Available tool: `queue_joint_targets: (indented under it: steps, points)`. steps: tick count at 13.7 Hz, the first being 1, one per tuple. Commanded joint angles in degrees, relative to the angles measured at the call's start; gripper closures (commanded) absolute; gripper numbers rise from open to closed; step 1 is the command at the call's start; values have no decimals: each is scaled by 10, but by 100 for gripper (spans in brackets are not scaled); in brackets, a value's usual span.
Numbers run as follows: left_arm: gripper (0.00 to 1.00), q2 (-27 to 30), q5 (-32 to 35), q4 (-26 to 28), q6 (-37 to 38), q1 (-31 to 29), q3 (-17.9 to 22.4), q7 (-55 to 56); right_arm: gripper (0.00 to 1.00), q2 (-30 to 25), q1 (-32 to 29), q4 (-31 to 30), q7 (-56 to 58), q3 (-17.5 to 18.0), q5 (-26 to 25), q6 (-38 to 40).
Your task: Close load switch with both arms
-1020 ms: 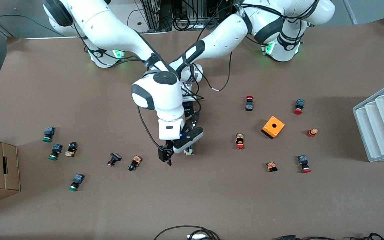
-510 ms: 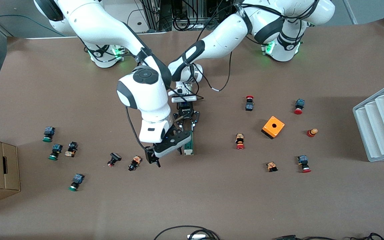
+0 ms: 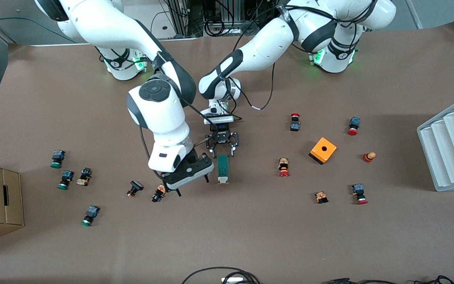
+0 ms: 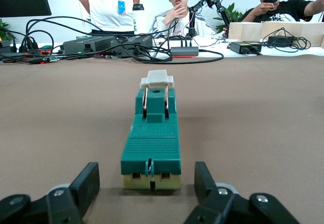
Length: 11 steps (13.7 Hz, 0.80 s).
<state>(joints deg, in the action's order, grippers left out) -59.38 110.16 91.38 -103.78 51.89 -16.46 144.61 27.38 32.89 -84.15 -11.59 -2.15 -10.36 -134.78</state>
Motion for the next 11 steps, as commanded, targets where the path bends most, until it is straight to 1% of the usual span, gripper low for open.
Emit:
queue_joint_targets:
  steps: [1, 4, 5, 9, 10, 11]
  points:
    - [17, -20, 5, -23, -12, 1, 1, -9, 0, -26, -32, -7, 5, 9, 23, 37]
    - [17, -18, 4, -23, -12, 1, 1, -9, 0, -53, -70, -7, 4, 8, 93, 78]
    - [17, -17, 4, -23, -12, 1, 0, -11, 0, -58, -87, -8, 4, 8, 103, 86]
    - [15, -16, 1, -22, -11, 2, 0, -14, 0, -73, -128, -8, 3, 7, 107, 120]
    - [12, -15, -1, -20, -11, 2, 0, -14, 0, -75, -146, -8, 4, 7, 107, 134]
    - [5, -14, -2, -20, -9, 3, -1, -14, 0, -79, -161, -8, 4, 7, 107, 147]
